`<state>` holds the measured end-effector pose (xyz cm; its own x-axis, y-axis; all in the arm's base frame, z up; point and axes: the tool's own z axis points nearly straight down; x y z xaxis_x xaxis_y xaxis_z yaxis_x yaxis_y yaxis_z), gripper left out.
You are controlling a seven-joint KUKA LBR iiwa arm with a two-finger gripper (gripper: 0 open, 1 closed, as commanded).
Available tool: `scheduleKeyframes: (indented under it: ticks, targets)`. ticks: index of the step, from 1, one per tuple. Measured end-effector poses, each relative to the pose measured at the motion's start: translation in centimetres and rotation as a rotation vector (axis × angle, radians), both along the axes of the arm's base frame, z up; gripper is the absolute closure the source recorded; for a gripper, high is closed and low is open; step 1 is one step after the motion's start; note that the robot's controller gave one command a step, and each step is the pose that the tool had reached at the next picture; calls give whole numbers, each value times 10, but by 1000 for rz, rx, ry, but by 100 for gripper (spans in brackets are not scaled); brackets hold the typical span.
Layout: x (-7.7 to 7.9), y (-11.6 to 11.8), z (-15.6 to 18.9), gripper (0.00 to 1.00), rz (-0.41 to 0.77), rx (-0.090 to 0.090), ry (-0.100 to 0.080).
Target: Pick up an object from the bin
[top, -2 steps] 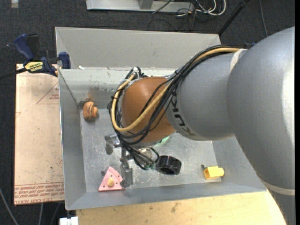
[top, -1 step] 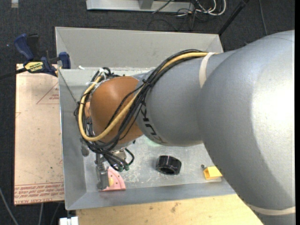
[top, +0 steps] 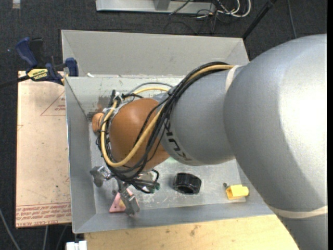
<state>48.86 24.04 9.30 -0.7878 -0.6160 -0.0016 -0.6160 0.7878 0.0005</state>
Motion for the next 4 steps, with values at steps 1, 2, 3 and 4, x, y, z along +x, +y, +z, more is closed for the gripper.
scheduleKeyframes:
  ticks: [1,2,3,4]
  targets:
    - [-4,-34,-20,100,-85,7,-7]
    - [-4,-33,-20,100,-84,6,-7]
    - [-7,-34,-14,100,-84,2,1]
    - [-8,-35,7,100,-85,-2,6]
